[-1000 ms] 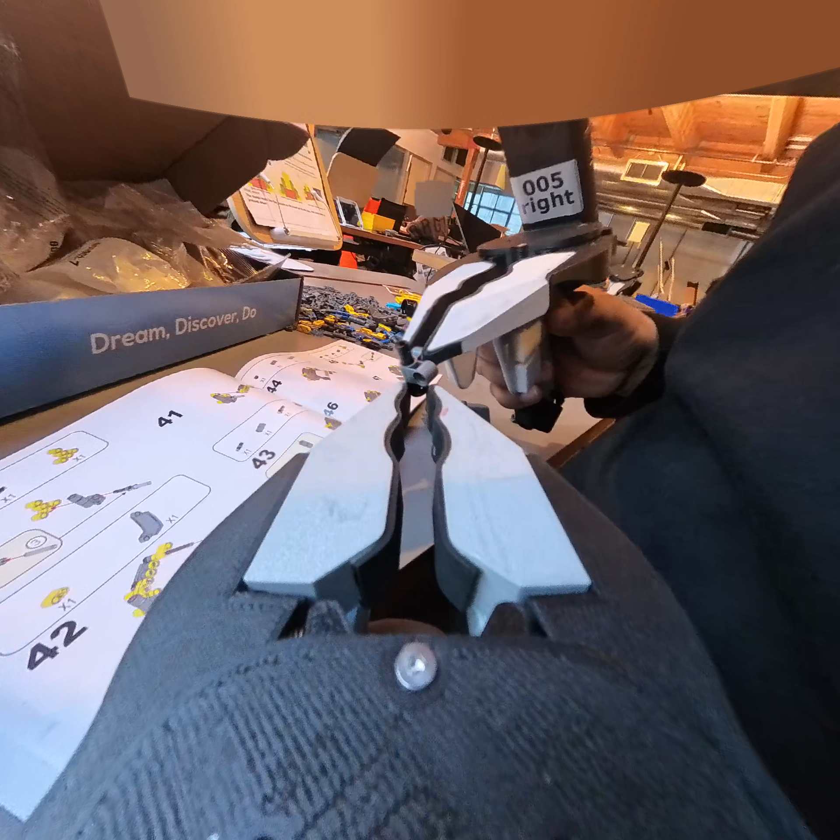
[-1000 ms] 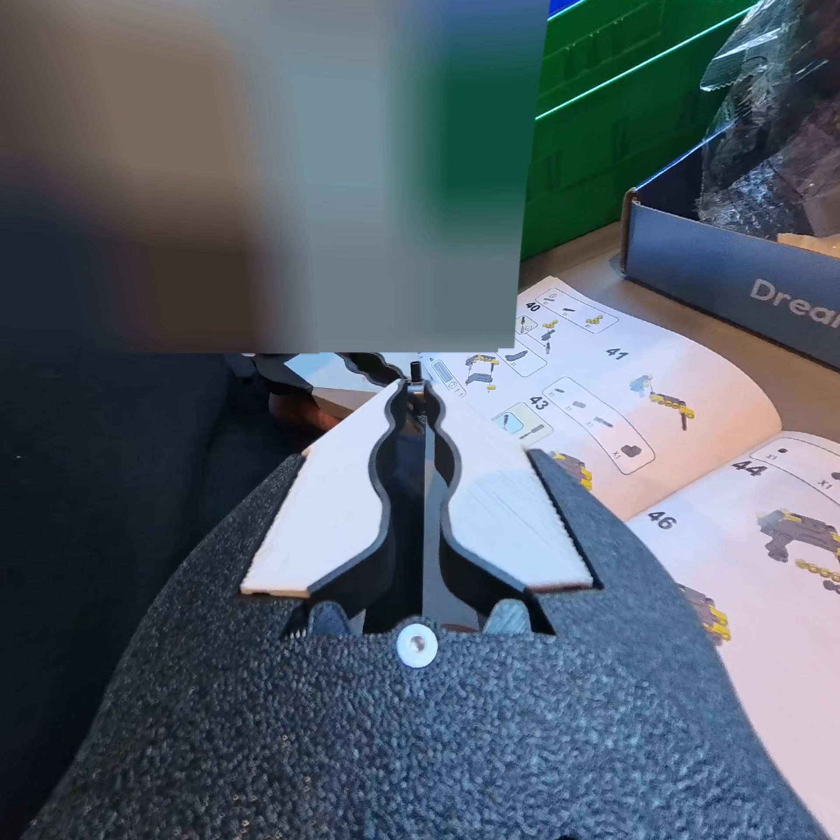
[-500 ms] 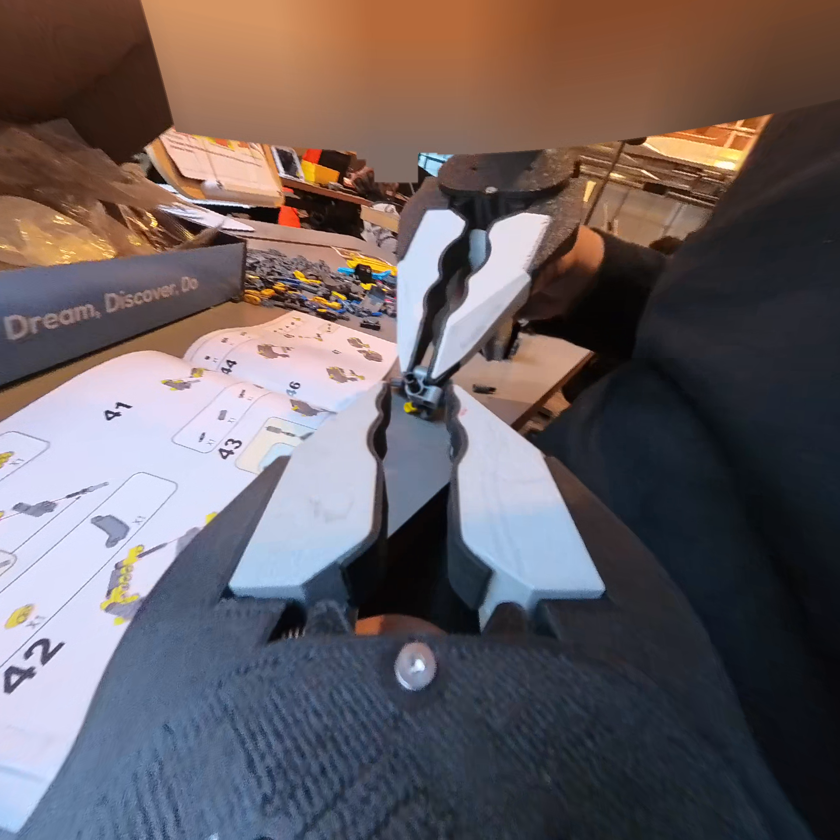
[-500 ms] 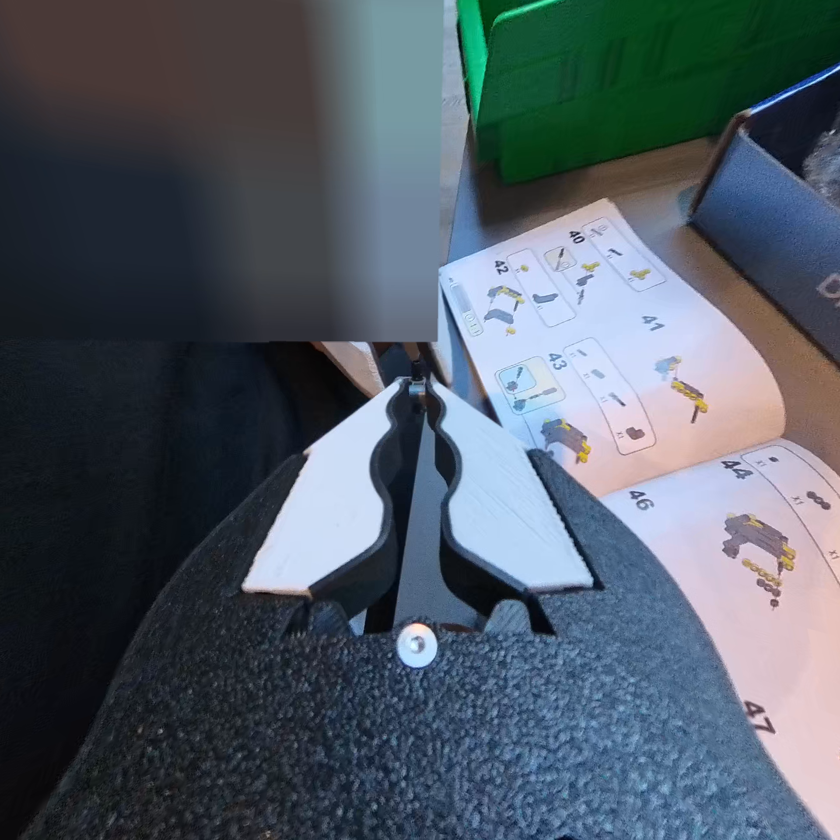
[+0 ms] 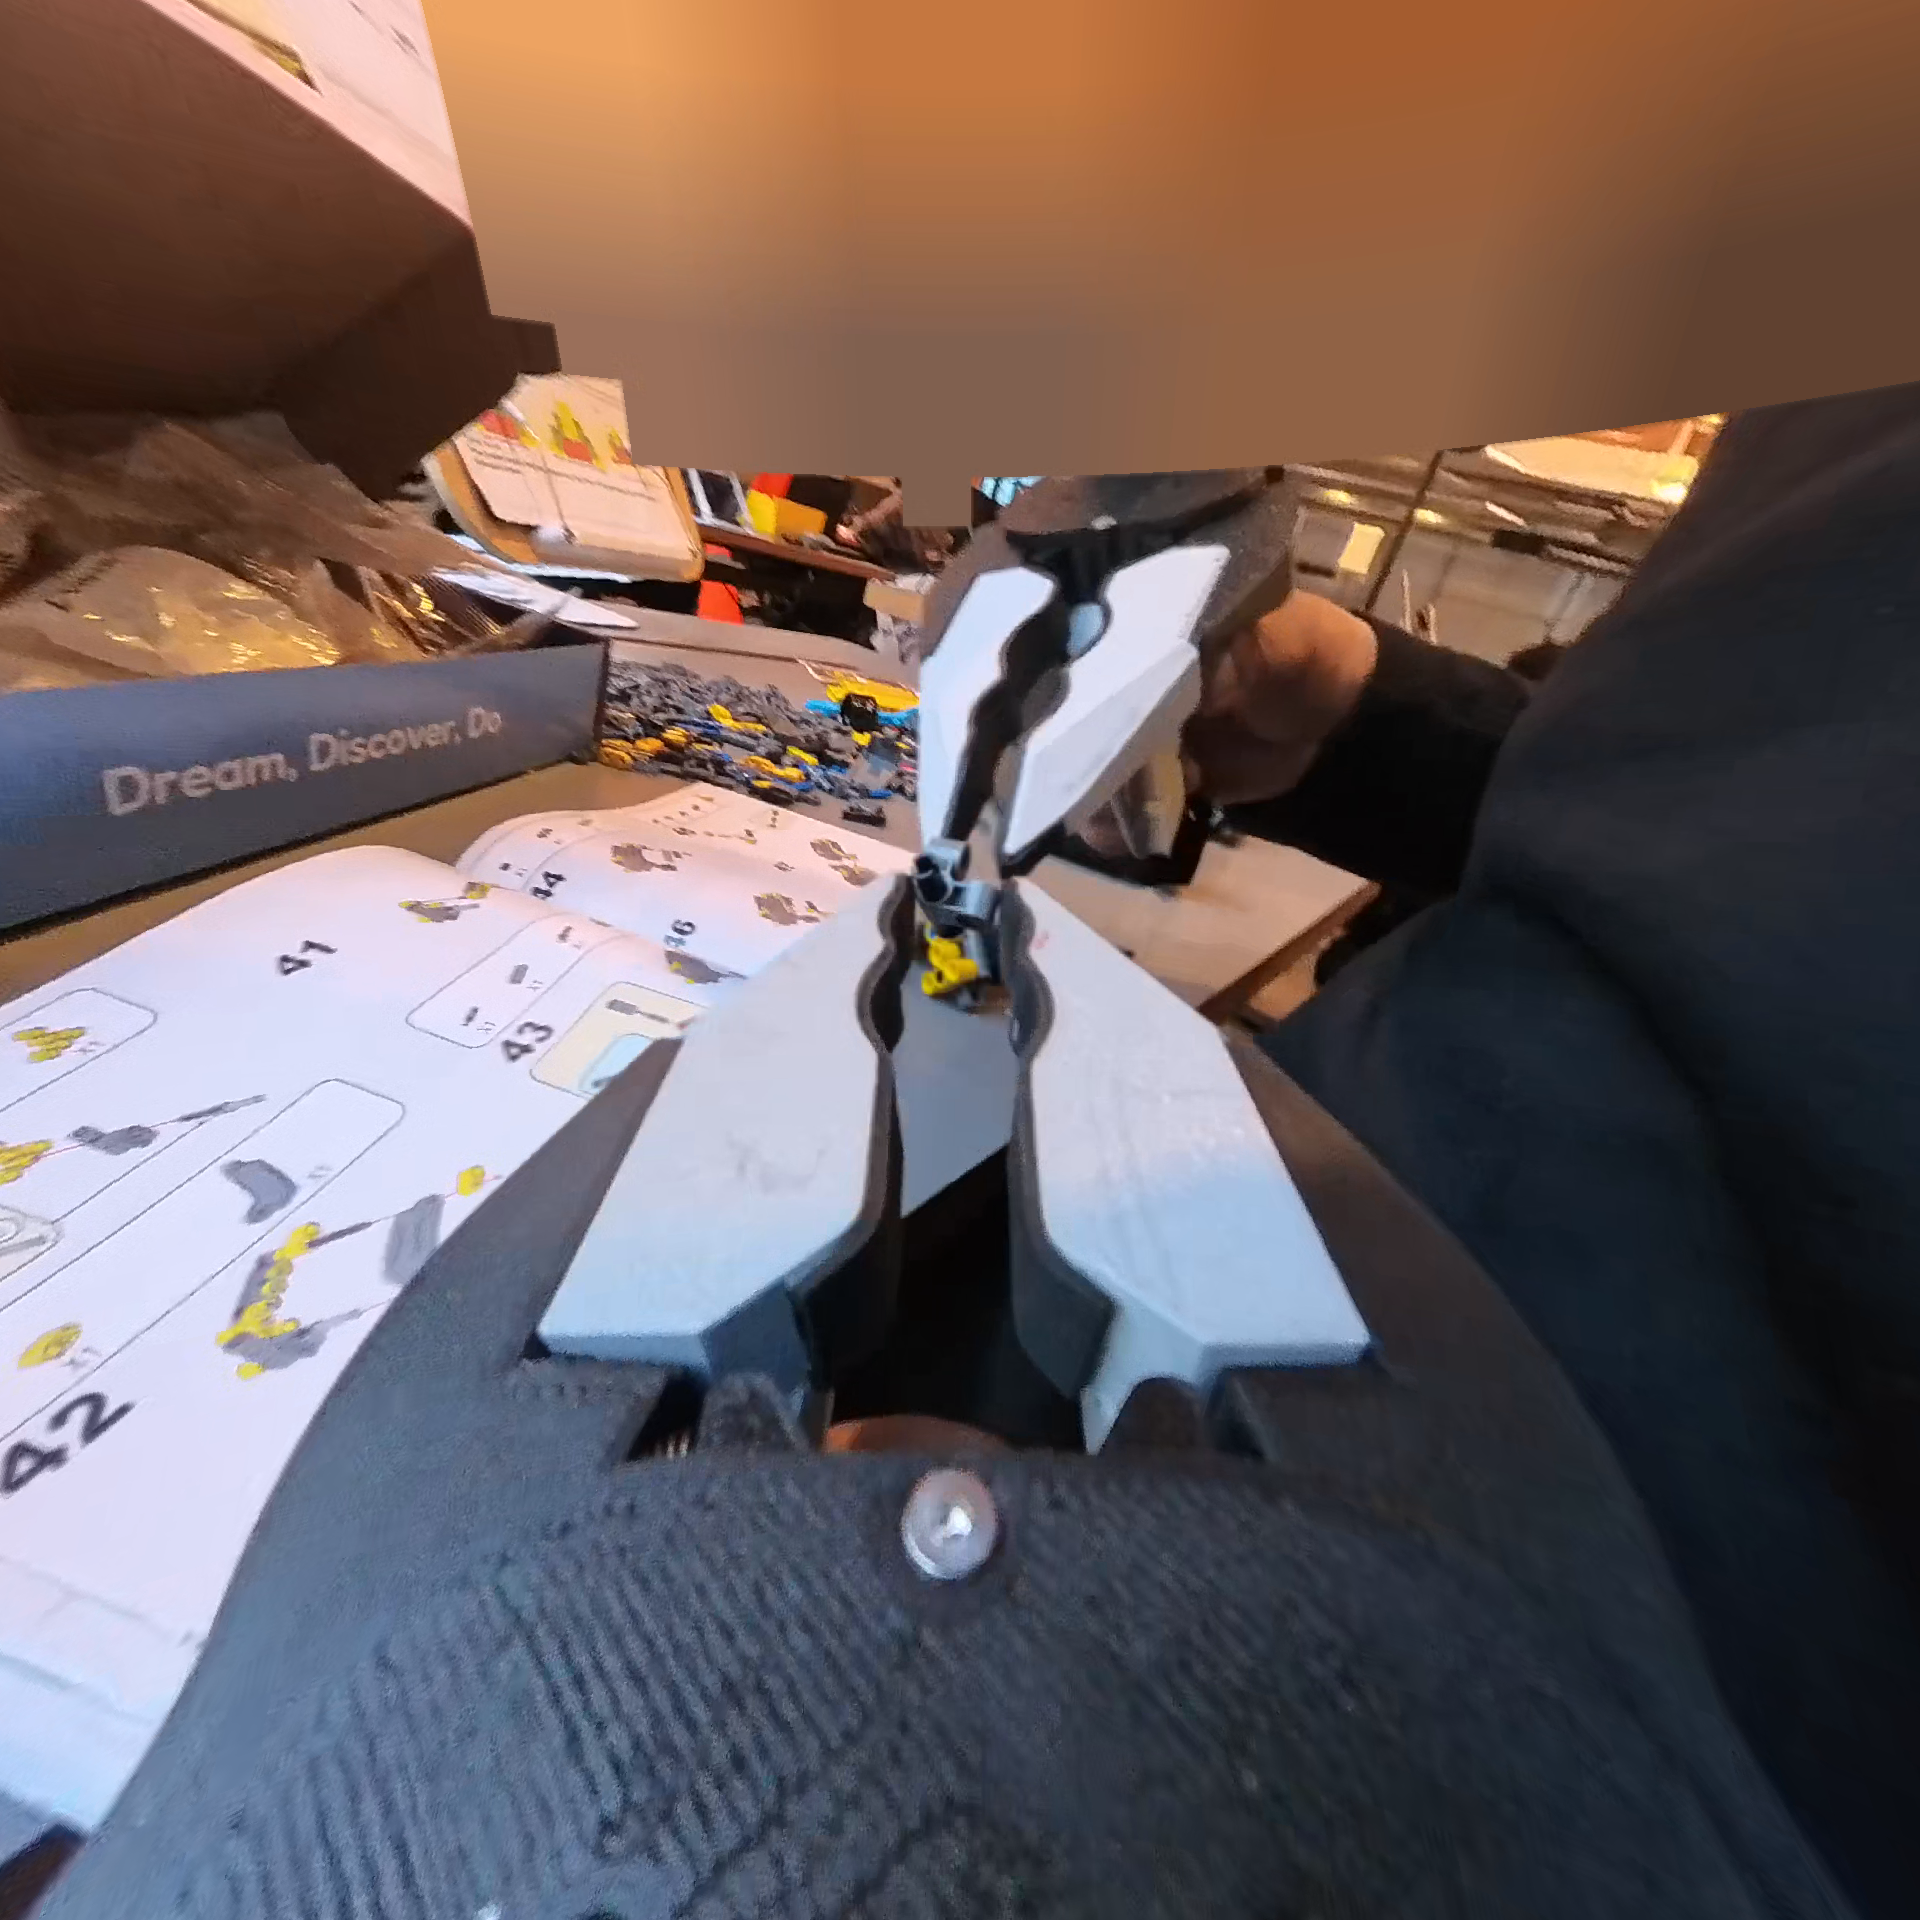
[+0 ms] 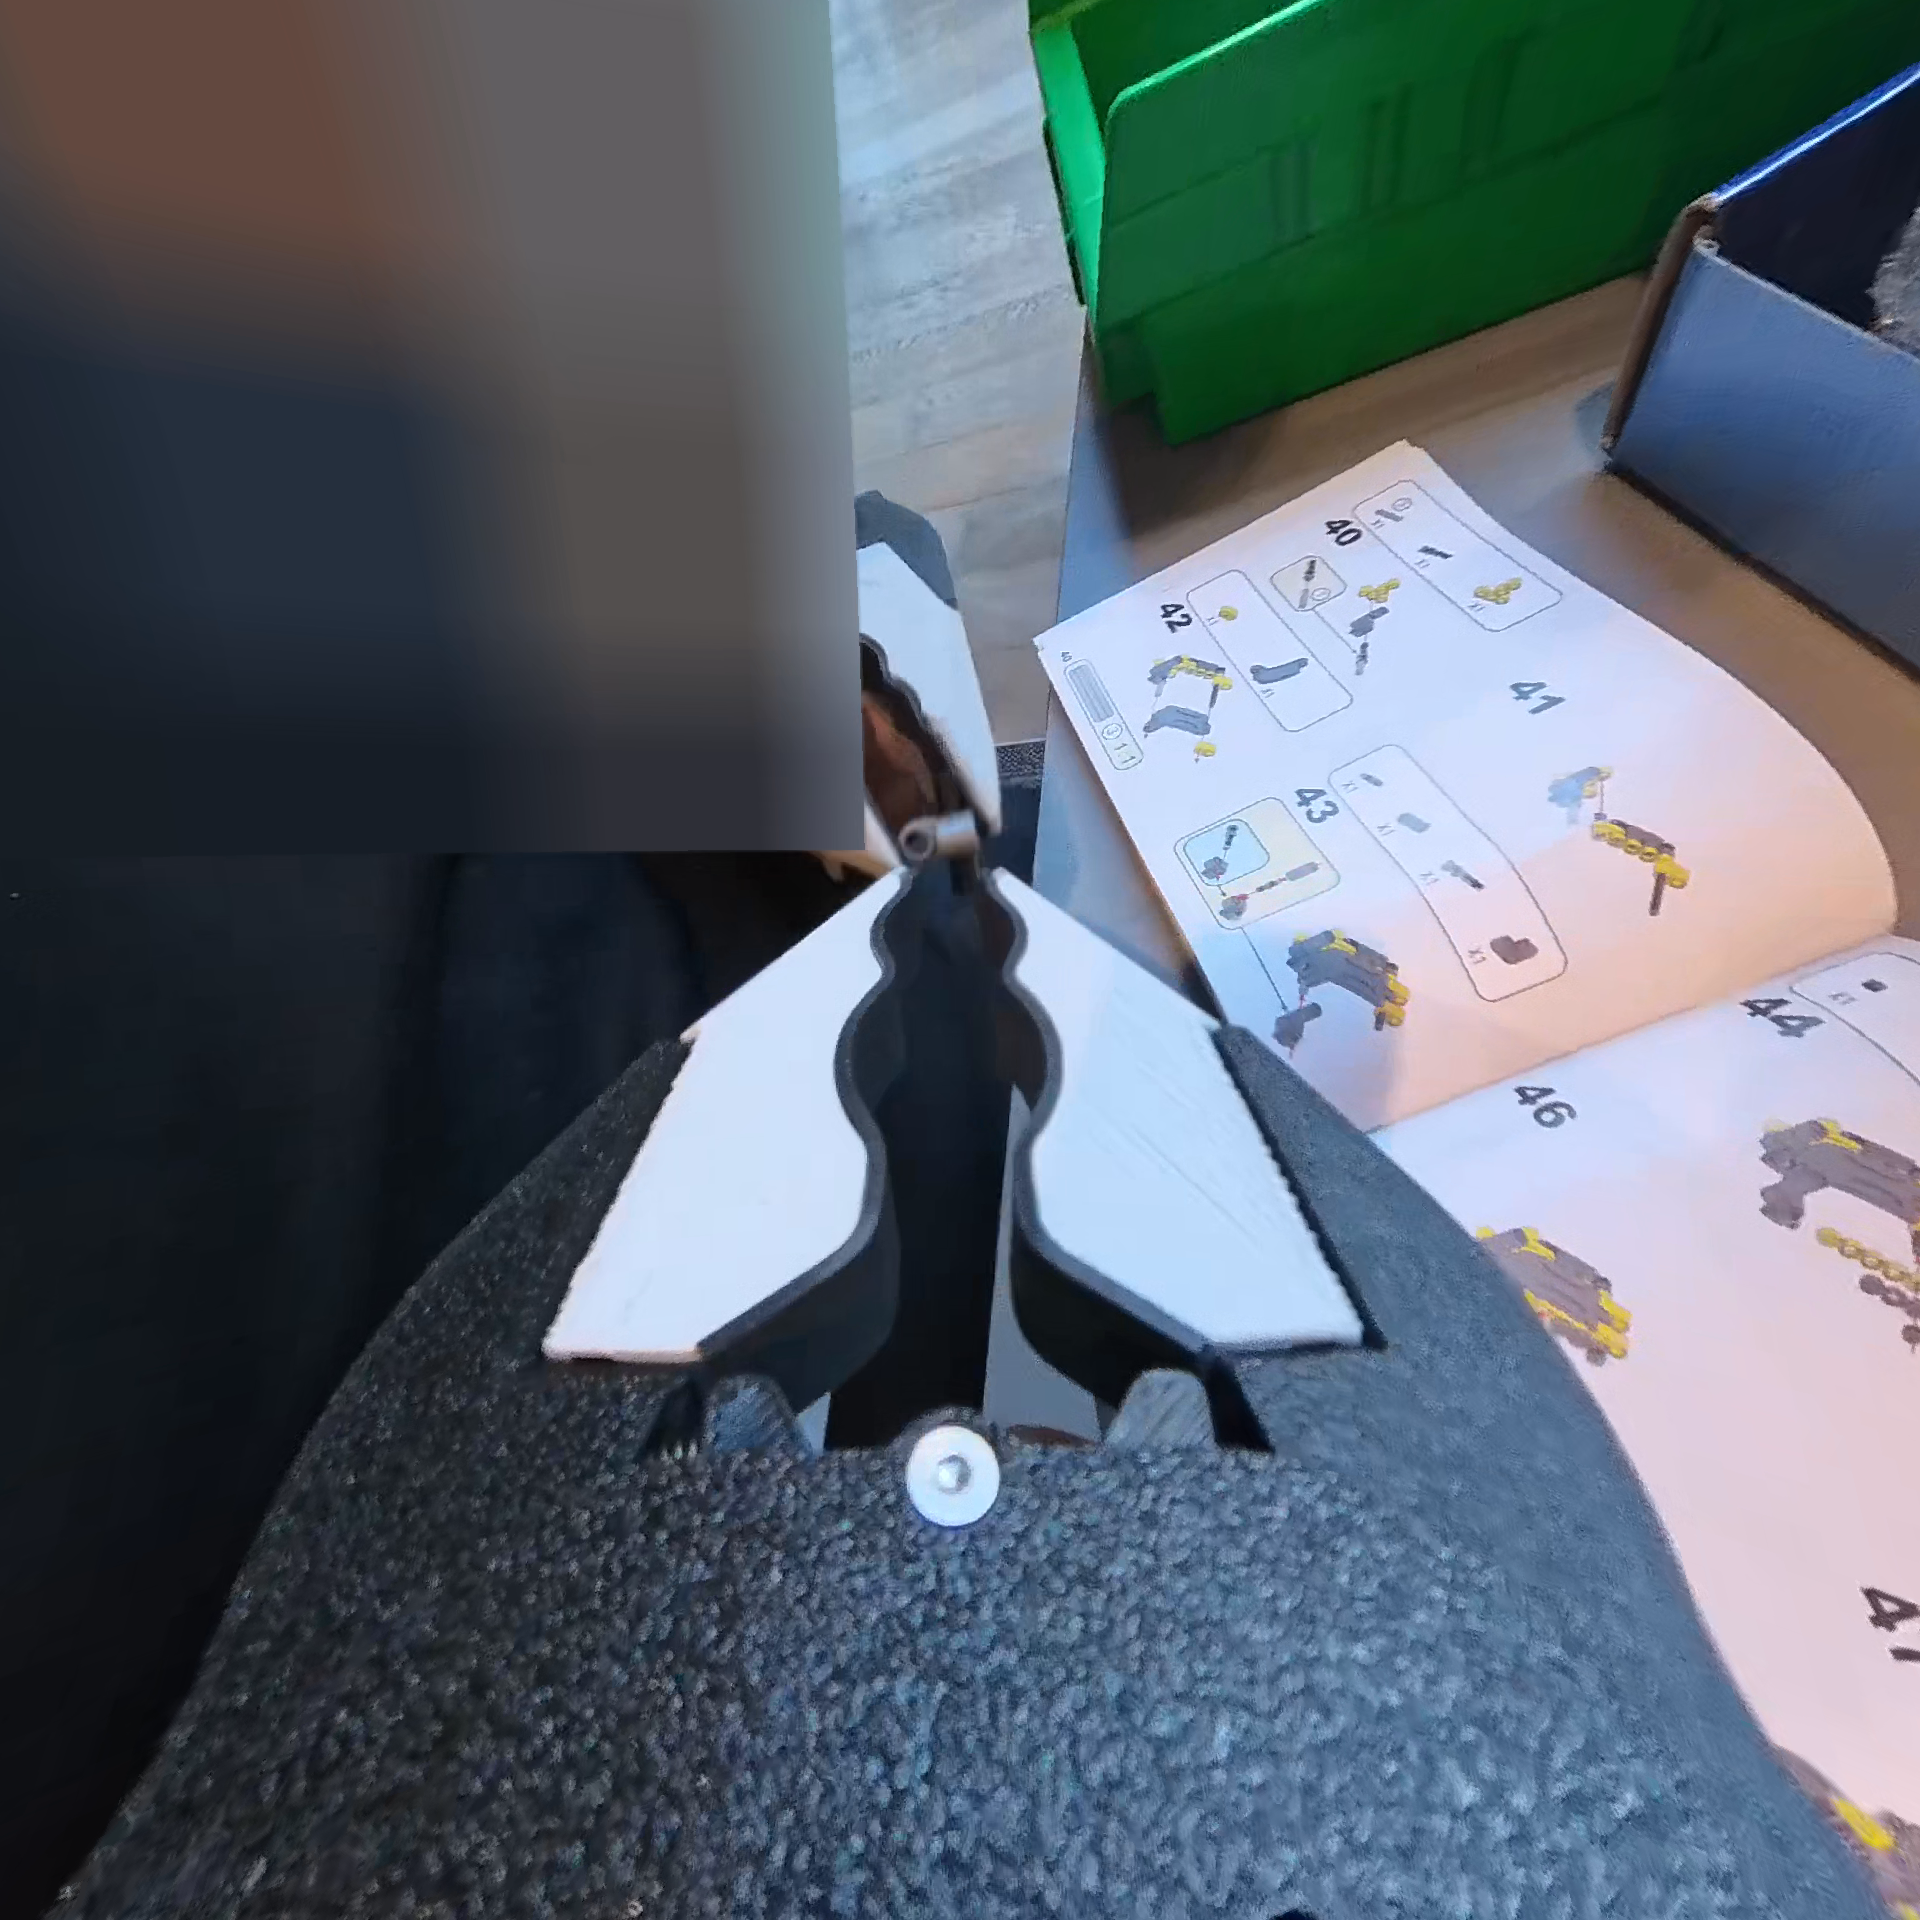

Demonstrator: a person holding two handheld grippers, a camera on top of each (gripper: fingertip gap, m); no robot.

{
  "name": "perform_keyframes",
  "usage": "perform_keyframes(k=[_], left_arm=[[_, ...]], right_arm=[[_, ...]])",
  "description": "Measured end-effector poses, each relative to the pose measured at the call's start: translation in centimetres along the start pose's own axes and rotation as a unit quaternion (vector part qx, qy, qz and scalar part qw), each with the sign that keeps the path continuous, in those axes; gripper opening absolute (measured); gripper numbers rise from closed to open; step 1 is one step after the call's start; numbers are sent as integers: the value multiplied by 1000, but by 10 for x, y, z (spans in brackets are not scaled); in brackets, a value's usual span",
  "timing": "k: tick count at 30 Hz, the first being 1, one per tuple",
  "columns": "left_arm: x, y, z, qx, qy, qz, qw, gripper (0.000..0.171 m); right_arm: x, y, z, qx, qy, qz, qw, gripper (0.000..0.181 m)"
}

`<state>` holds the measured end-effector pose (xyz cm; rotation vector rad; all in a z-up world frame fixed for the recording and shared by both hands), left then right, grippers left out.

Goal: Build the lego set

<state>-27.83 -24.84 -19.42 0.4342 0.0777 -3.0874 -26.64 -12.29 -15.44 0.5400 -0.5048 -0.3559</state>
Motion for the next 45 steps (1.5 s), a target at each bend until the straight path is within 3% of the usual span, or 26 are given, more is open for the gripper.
perform_keyframes(k=[2, 7, 16, 24, 34, 40, 45], left_arm=[[6, 4, 2, -25, 24, 11, 999, 15], [7, 9, 5, -79, 63, -34, 994, 14], [-8, 14, 12, -113, -25, -66, 991, 14], [-12, 19, 13, -106, -88, -83, 987, 15], [-8, 17, 9, -64, -106, -64, 990, 14], [4, 18, 7, -51, -65, -43, 996, 18], [12, 15, 2, -18, -14, -40, 999, 25]], right_arm=[[-1, 3, -1, -7, -8, -2, 1000, 12], [-2, -2, -2, -34, -38, 23, 998, 17], [7, -13, 6, -81, -83, 141, 983, 6], [14, -13, 8, -87, -58, 152, 983, 6], [19, -7, 9, -59, 89, 15, 994, 6], [15, -6, 8, -36, 172, -99, 980, 6], [16, -8, 8, -29, 222, -147, 963, 6]])
Point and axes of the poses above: each gripper's, where its closed fingertips meet, y back along the fingers, z out of its top, x = y × z across the jaws, the point moved 7 cm from there along y, back along the fingers, and after that the axes turned 4 degrees about x, right-handed, at the moved point
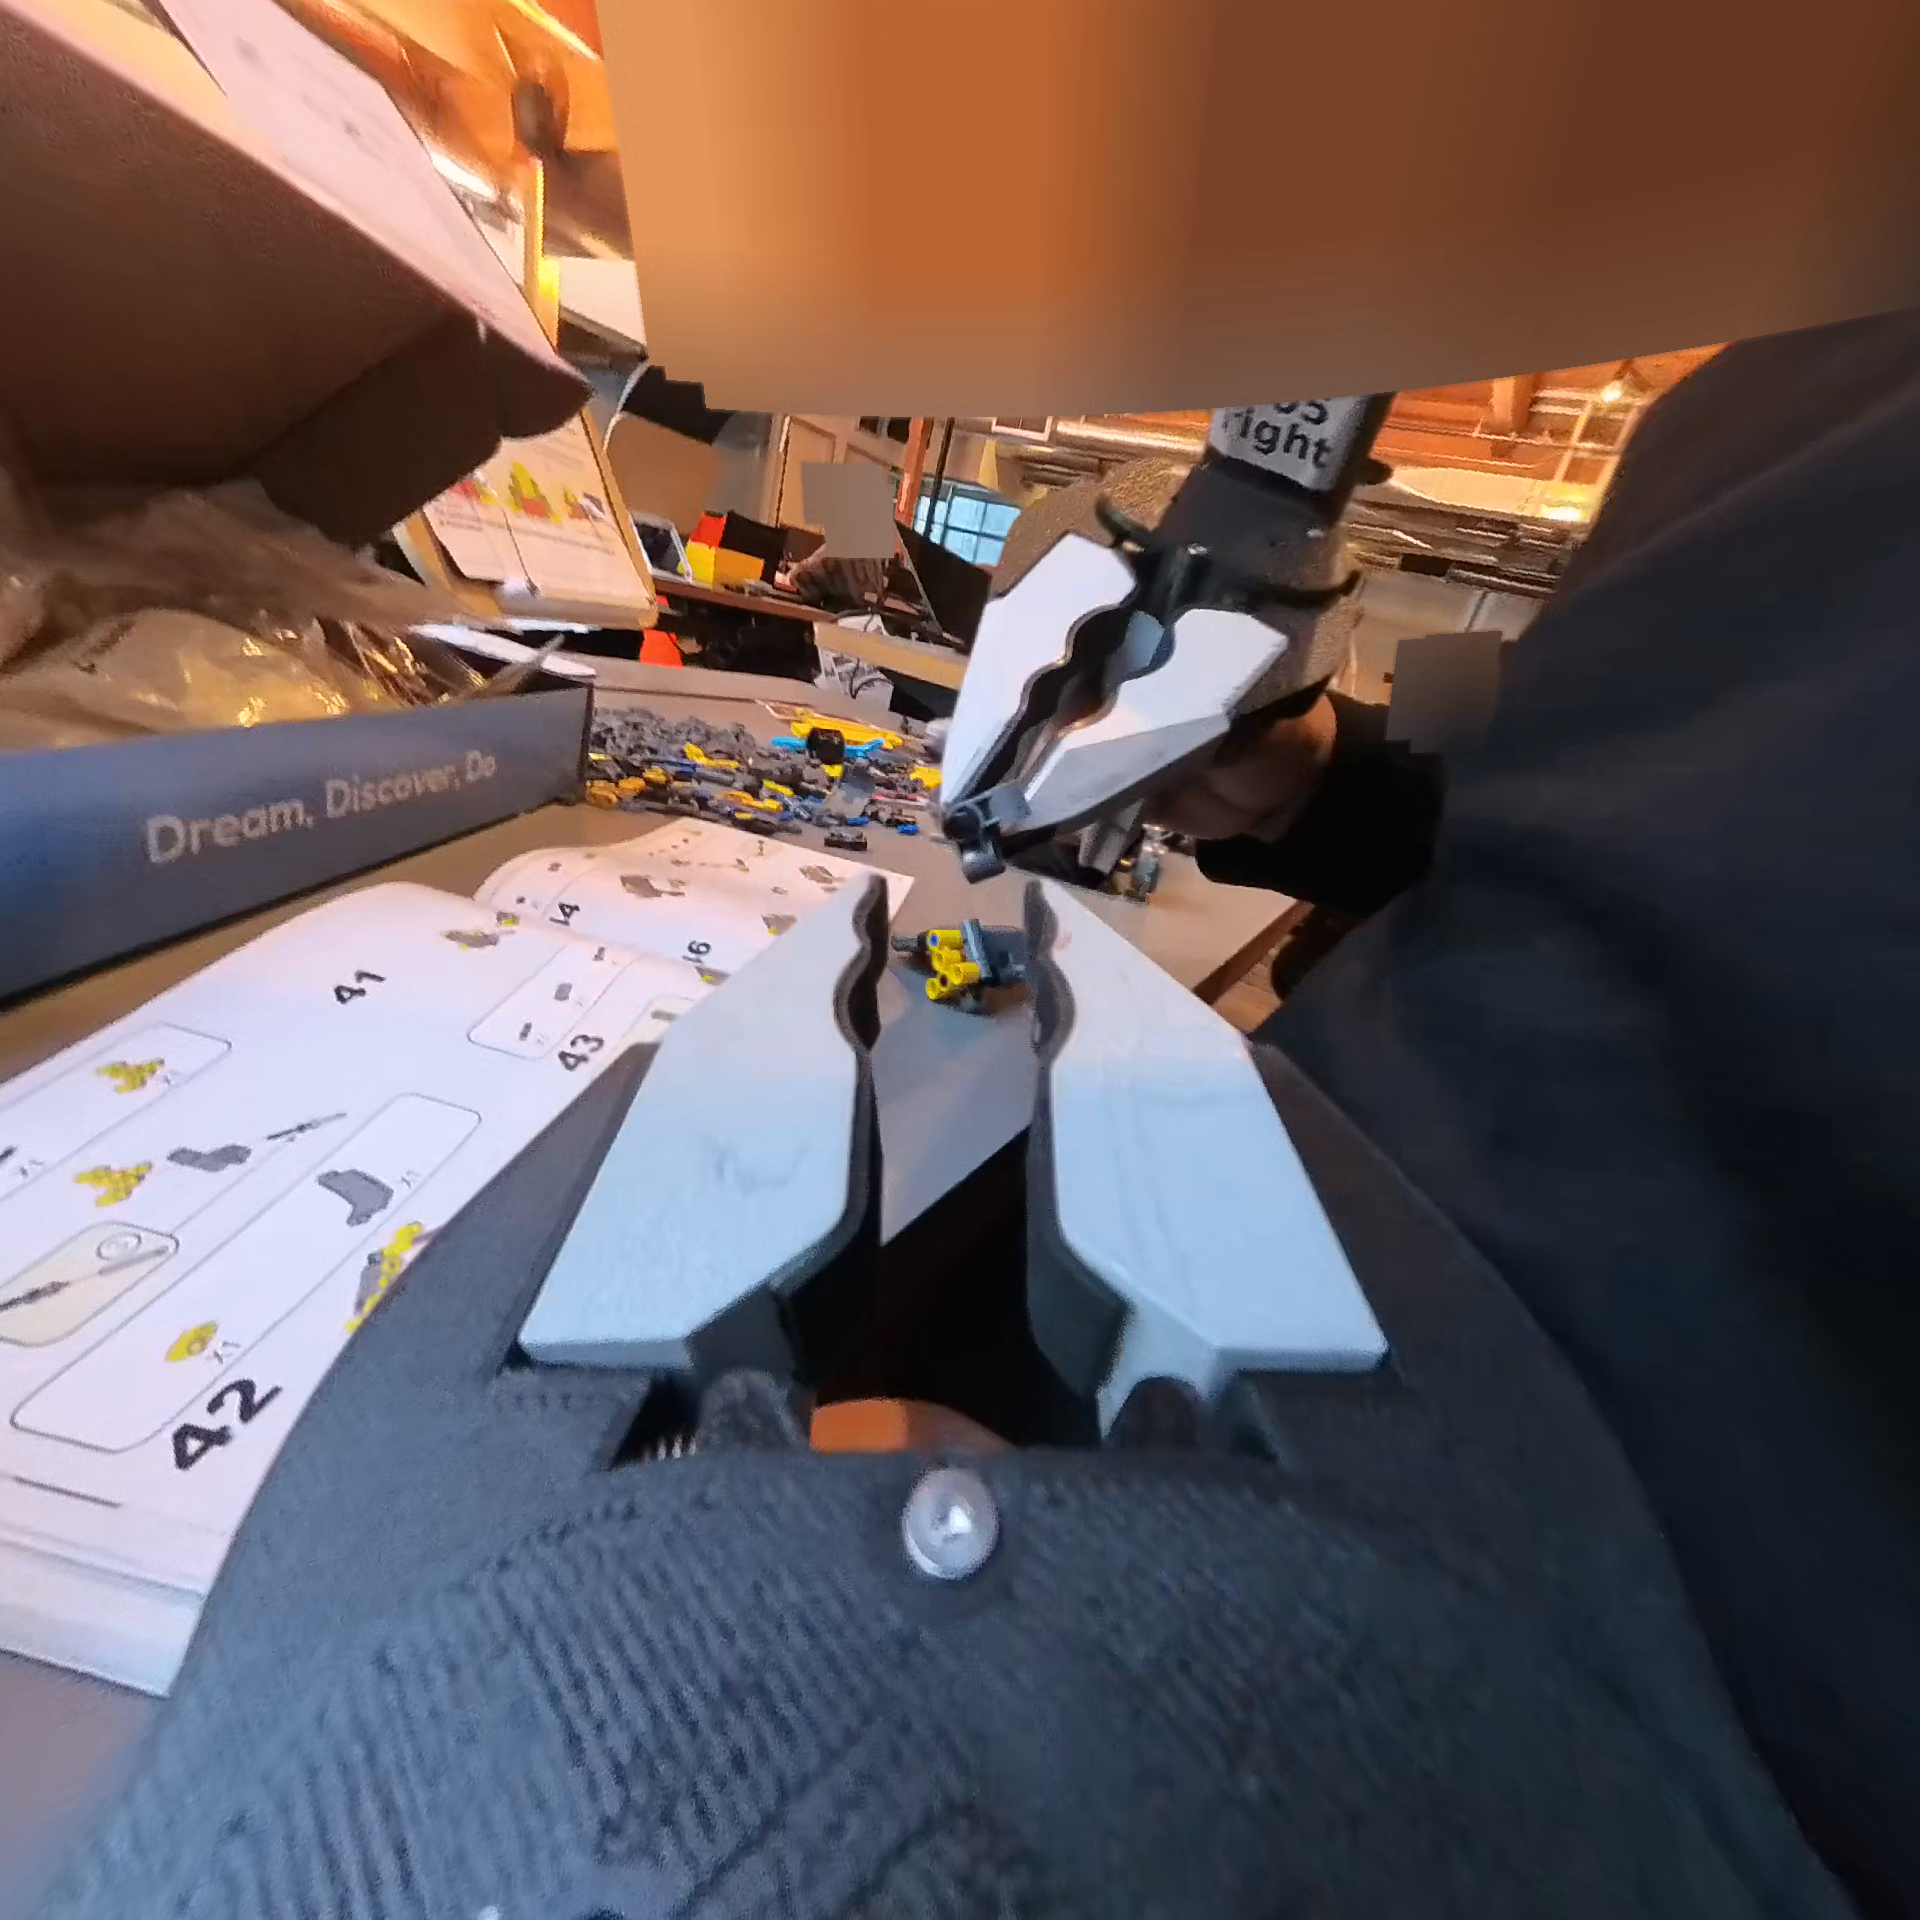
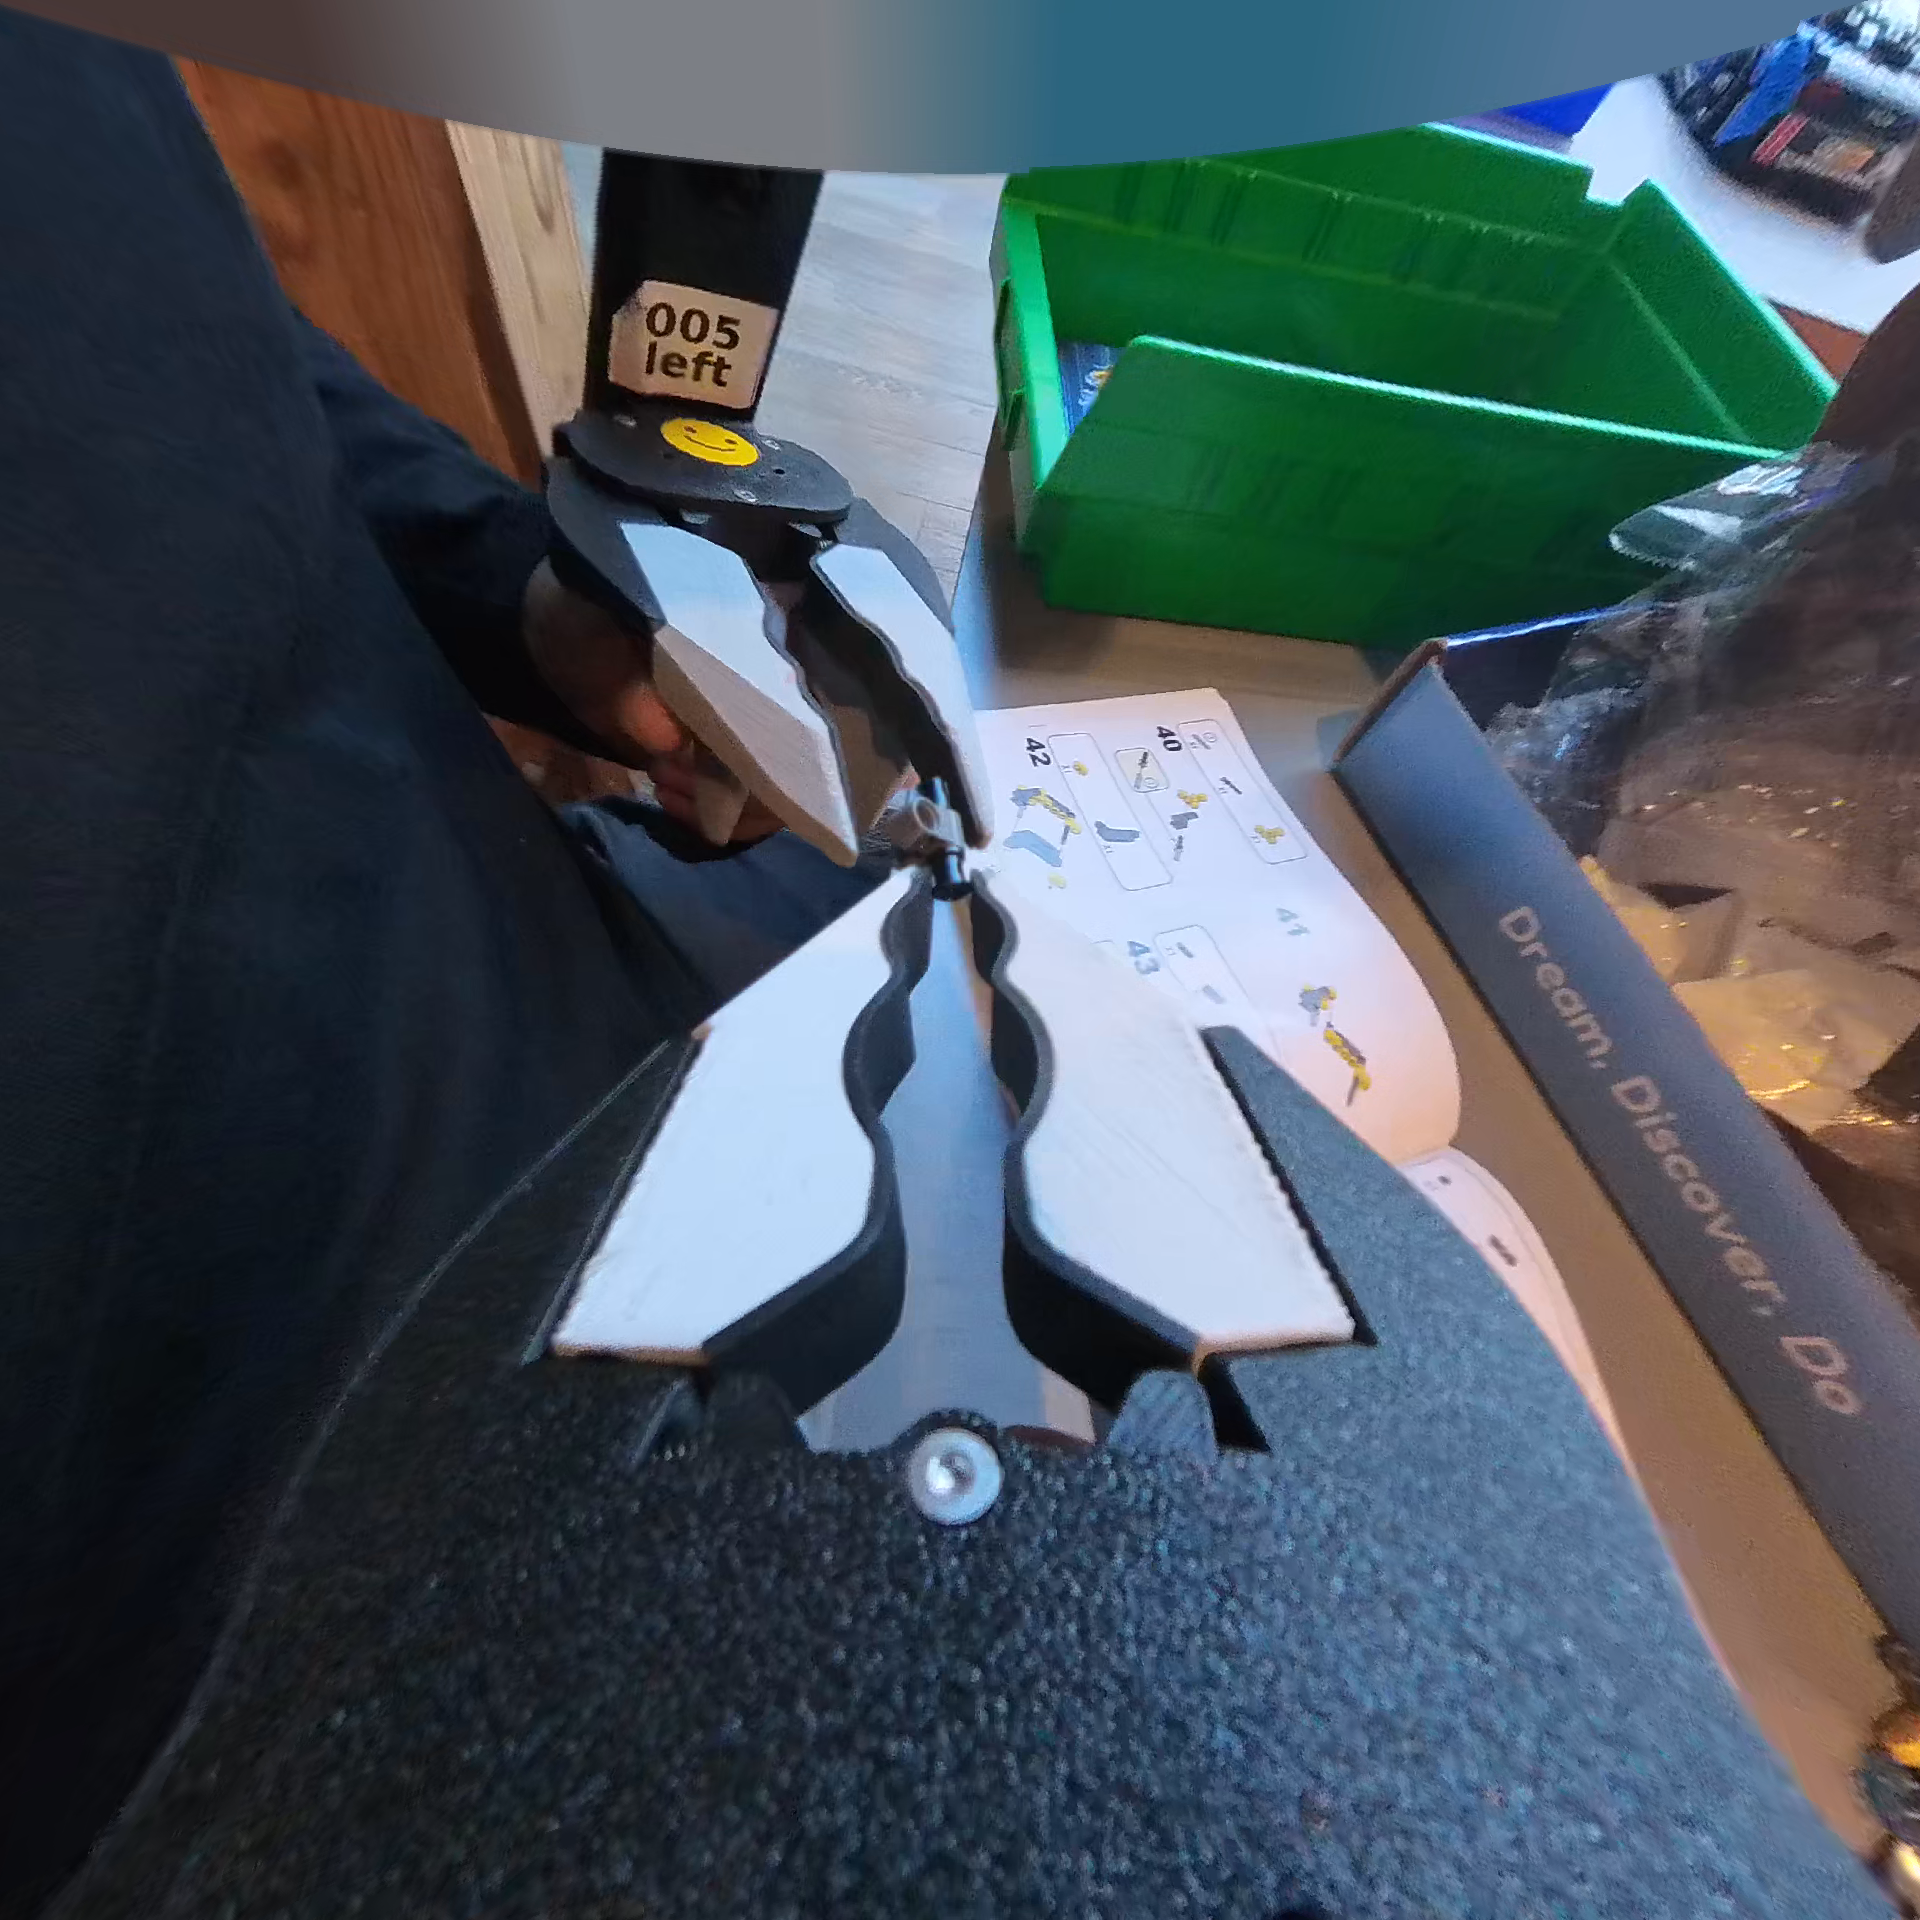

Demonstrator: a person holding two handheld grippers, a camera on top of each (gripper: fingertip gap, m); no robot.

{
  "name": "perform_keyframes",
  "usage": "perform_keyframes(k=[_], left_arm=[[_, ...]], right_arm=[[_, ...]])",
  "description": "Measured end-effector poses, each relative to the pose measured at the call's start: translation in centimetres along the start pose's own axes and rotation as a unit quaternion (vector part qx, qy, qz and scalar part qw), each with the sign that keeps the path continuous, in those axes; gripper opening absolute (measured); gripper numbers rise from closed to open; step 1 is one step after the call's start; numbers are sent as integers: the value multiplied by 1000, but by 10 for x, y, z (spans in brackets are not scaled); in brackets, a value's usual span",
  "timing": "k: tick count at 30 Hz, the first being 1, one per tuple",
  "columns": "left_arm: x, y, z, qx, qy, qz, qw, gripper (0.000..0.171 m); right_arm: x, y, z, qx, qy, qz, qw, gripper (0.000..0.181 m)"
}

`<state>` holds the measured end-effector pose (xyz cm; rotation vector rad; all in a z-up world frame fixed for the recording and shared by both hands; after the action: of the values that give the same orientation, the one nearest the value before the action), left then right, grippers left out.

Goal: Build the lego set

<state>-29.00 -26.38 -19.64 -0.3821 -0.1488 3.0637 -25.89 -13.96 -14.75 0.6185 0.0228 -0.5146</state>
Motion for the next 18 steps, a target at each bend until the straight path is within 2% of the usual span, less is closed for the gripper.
perform_keyframes(k=[8, 14, 18], left_arm=[[-3, -5, -3, 13, 22, -14, 1000, 24], [-5, -6, -3, 14, 27, -20, 999, 12], [-3, -8, -4, 18, 49, -16, 998, 25]], right_arm=[[8, -5, 0, 5, 65, -25, 998, 7], [10, -6, -1, 6, 62, -31, 998, 6], [5, -8, -4, 3, 35, -65, 997, 7]])
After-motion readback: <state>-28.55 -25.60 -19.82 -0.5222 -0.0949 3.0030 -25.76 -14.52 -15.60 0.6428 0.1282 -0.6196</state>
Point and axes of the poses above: each gripper's, where its closed fingertips meet, y back along the fingers, z out of its top, x = y × z across the jaws, the point moved 7 cm from there along y, back along the fingers, and after that the axes turned 4 degrees about x, right-handed, at the moved point
